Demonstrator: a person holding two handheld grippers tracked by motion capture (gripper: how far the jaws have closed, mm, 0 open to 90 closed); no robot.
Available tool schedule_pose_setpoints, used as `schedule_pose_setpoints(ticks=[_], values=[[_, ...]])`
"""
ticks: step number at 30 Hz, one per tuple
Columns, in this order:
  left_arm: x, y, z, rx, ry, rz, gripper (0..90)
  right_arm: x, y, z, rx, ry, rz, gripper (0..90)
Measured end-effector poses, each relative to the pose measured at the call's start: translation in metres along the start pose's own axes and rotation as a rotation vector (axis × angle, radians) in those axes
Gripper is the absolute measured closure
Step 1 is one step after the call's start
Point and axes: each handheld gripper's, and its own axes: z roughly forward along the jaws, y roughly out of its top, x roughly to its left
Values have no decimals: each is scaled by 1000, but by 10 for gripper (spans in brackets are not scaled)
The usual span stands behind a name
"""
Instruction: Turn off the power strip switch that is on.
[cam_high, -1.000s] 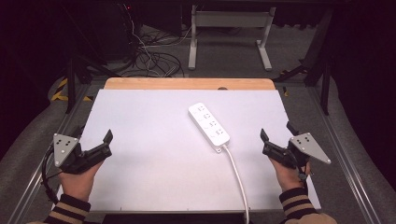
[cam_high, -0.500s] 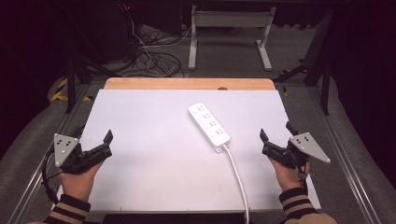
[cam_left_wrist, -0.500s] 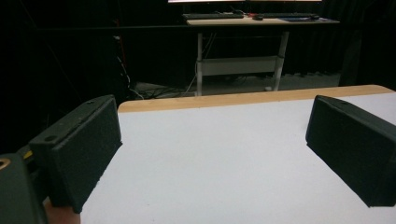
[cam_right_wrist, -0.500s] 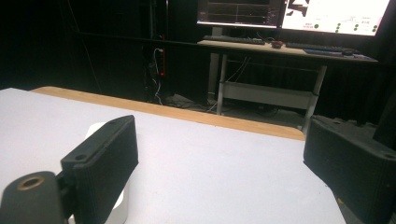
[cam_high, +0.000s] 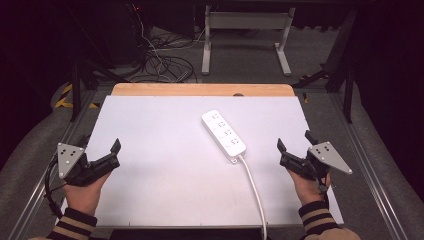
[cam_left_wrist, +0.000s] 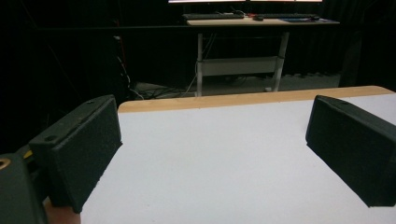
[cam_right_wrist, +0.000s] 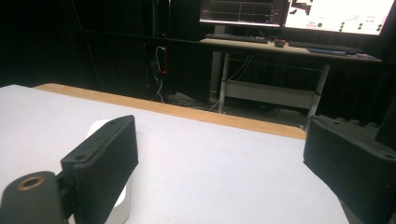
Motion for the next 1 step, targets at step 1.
schedule_pose_setpoints(ticks=[1], values=[[0, 0, 1, 3, -1, 5, 39, 0, 0, 0, 1, 0, 1, 107]])
